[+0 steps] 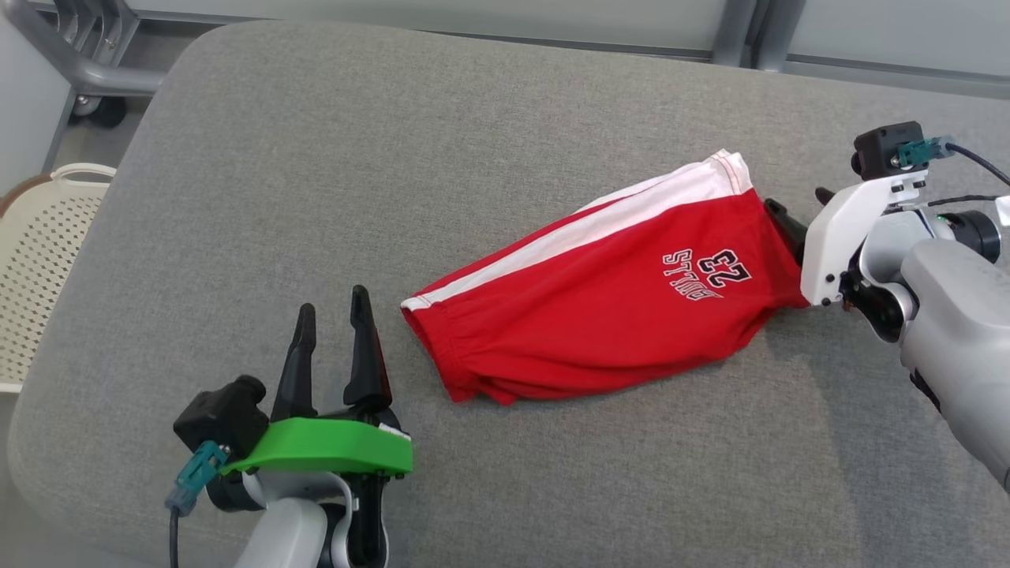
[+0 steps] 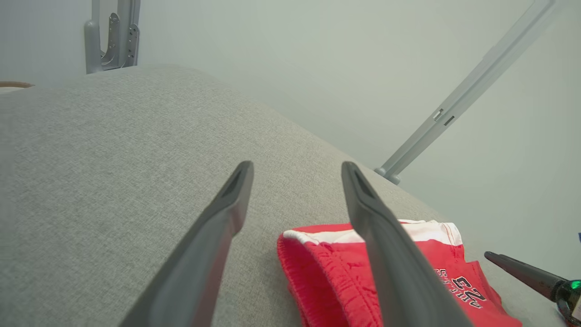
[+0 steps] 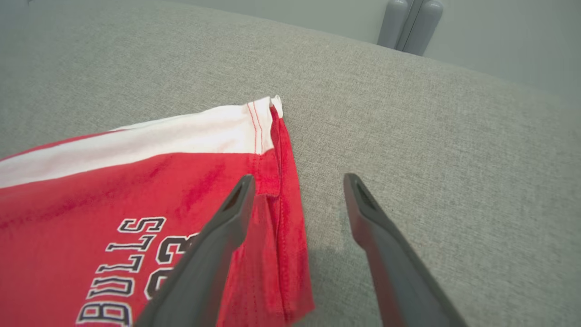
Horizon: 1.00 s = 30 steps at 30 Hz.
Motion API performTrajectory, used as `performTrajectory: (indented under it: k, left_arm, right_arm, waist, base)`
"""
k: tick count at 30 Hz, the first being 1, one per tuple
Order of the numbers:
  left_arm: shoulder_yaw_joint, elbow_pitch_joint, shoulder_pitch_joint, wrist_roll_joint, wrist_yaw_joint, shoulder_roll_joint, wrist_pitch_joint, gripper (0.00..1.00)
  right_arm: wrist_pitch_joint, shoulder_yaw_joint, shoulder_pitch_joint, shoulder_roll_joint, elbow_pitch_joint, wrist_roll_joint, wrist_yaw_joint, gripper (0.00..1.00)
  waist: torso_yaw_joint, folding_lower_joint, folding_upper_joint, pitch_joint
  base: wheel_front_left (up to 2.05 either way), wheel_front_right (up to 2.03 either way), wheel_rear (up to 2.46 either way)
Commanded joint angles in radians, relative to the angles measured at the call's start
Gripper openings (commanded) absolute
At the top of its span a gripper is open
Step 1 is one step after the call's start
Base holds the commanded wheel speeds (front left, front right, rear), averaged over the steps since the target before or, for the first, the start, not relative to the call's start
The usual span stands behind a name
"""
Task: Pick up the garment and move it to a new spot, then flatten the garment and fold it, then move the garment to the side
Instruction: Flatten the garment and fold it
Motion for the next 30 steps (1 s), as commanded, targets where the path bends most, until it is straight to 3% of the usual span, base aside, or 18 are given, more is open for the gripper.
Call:
performTrajectory:
  k: [1,14,15,16,17,19,21,30]
  left_arm:
    - [0.008,-0.004,0.018,0.010,-0.003,0.004,0.000,1.00]
    - [0.017,-0.032,0.048,0.006,0.004,0.004,0.000,1.00]
    - [0.018,-0.033,0.048,0.005,0.004,0.004,0.000,1.00]
    - [0.020,-0.033,0.049,0.004,0.004,0.004,0.000,1.00]
    - [0.021,-0.035,0.049,0.003,0.006,0.004,0.000,1.00]
    - [0.025,-0.037,0.052,0.001,0.006,0.004,0.000,1.00]
    - [0.027,-0.038,0.054,0.002,0.006,0.004,0.000,1.00]
    - [0.029,-0.027,0.060,0.013,-0.001,0.004,0.000,1.00]
  right_arm:
    - [0.011,0.004,0.017,0.005,0.008,0.012,-0.001,1.00]
    - [0.082,-0.003,0.039,0.048,0.154,0.056,-0.001,1.00]
    - [0.089,-0.004,0.041,0.053,0.161,0.061,-0.001,0.94]
    - [0.094,-0.003,0.041,0.057,0.165,0.061,-0.001,0.71]
    - [0.095,-0.001,0.040,0.061,0.169,0.062,-0.001,0.39]
    - [0.098,0.003,0.041,0.067,0.175,0.063,-0.001,0.14]
    - [0.099,0.010,0.044,0.073,0.180,0.062,-0.001,0.00]
    - [0.023,-0.006,0.044,0.083,0.183,0.082,-0.002,0.00]
  waist:
    - [0.008,0.0000,0.0097,0.000]
    - [0.075,0.0000,0.0097,0.007]
    - [0.077,0.0000,0.0097,0.007]
    - [0.078,0.0000,0.0097,0.006]
    - [0.078,0.0000,0.0097,0.006]
    - [0.077,0.0000,0.0097,0.005]
    - [0.074,0.0000,0.0097,0.004]
    - [0.042,0.0000,0.0097,-0.006]
  base:
    - [0.00,0.00,0.00]
    - [0.00,0.00,0.00]
    - [0.00,0.00,0.00]
    - [0.00,0.00,0.00]
    - [0.00,0.00,0.00]
    - [0.00,0.00,0.00]
    - [0.00,0.00,0.00]
    - [0.00,0.00,0.00]
